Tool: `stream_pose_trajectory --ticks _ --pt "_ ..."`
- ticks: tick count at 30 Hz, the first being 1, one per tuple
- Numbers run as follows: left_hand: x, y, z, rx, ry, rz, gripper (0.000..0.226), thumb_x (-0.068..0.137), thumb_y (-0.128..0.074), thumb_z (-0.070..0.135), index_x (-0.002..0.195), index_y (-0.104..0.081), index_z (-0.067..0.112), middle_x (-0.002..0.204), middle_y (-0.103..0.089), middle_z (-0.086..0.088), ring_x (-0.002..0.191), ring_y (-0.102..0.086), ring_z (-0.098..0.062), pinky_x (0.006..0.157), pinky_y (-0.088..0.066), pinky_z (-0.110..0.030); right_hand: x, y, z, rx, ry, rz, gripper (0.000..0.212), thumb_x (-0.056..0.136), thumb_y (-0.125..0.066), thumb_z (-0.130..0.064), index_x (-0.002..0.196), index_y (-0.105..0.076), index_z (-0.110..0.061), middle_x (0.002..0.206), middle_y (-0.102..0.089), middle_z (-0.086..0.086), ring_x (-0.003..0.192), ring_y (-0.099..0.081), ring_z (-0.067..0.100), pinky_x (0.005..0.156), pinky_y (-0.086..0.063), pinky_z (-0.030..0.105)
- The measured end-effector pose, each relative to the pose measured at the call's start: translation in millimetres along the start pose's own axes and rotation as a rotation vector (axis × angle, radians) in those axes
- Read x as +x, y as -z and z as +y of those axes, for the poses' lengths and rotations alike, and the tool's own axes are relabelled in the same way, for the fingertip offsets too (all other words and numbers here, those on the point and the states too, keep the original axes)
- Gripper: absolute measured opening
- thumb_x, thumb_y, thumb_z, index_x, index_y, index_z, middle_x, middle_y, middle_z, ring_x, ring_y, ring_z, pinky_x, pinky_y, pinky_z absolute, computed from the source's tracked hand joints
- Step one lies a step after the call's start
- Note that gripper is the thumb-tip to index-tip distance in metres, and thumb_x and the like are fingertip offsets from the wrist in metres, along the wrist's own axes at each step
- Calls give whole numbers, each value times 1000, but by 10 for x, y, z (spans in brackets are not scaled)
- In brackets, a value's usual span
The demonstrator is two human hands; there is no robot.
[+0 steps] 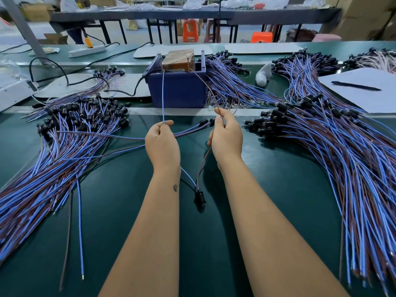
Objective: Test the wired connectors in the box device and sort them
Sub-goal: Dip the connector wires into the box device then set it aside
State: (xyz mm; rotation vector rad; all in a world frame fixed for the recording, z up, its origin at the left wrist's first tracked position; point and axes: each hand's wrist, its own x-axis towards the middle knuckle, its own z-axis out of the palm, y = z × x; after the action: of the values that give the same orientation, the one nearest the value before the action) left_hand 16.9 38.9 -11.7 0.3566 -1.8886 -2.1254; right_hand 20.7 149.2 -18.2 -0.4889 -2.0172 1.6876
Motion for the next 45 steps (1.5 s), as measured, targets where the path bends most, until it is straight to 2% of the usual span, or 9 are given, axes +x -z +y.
stream_pose_trajectory --ticks 7,12,26,29,31,34,38,40,45 --pt "-1 7 -6 -11 8 -6 30 91 -37 10 86 -64 21 55 -38 9 41 -29 -5 40 -27 -19 -5 5 1 -19 -6 -12 27 102 -36 -28 116 -56 -40 68 -58 -5 59 -57 16 74 -56 52" --pt "-3 8 -15 -23 12 -14 30 90 -37 9 86 -65 21 54 -37 9 41 -28 -6 40 -26 -20 -12 4 -9 -43 -3 -27 30 102 -35 -30 124 -55 -38 81 -62 -4 67 -61 16 78 -57 50" --pt "1 -38 -21 39 -32 -148 27 93 -48 12 83 -69 25 63 -50 11 43 -43 5 47 -37 -11 -76 65 -21 22 125 -116 29 102 -41 -24 123 -59 -34 74 -55 -8 70 -51 15 73 -51 40" --pt "-19 -67 2 83 -76 -245 25 94 -53 15 84 -73 27 77 -62 10 59 -53 12 61 -42 -4 -133 78 -29 38 189 -205 20 100 -47 -21 109 -62 -30 65 -52 -11 65 -49 16 70 -49 43" --pt "-35 -69 15 66 -76 -307 23 95 -55 17 88 -76 23 77 -70 15 72 -61 7 71 -48 -13 -157 74 -38 29 190 -236 17 98 -50 -20 93 -61 -32 64 -53 -9 66 -50 20 70 -49 49" --pt "-66 -62 21 38 -61 -372 20 95 -57 24 89 -75 19 51 -56 19 50 -51 5 55 -41 -13 -152 96 -37 33 172 -240 18 96 -54 -19 84 -61 -31 62 -53 -12 64 -50 16 66 -44 42" --pt "-52 -61 7 6 -57 -361 13 93 -64 25 94 -71 14 79 -69 5 69 -60 -3 71 -47 -22 -166 119 -33 -51 210 -312 10 94 -60 -18 92 -70 -17 52 -52 -19 56 -47 4 65 -41 31" --pt "-63 -53 7 0 -60 -377 11 93 -64 20 92 -70 12 79 -69 0 64 -59 -5 64 -47 -17 -207 110 -60 -83 225 -352 13 94 -60 -19 96 -72 -16 49 -52 -20 54 -47 5 61 -40 28" --pt "-32 -17 99 -267 90 -310 18 97 -57 17 79 -58 15 48 -43 9 43 -40 -7 43 -34 -19 -222 162 -135 197 75 -394 23 97 -51 -13 91 -73 -11 60 -57 8 54 -51 15 53 -44 25"
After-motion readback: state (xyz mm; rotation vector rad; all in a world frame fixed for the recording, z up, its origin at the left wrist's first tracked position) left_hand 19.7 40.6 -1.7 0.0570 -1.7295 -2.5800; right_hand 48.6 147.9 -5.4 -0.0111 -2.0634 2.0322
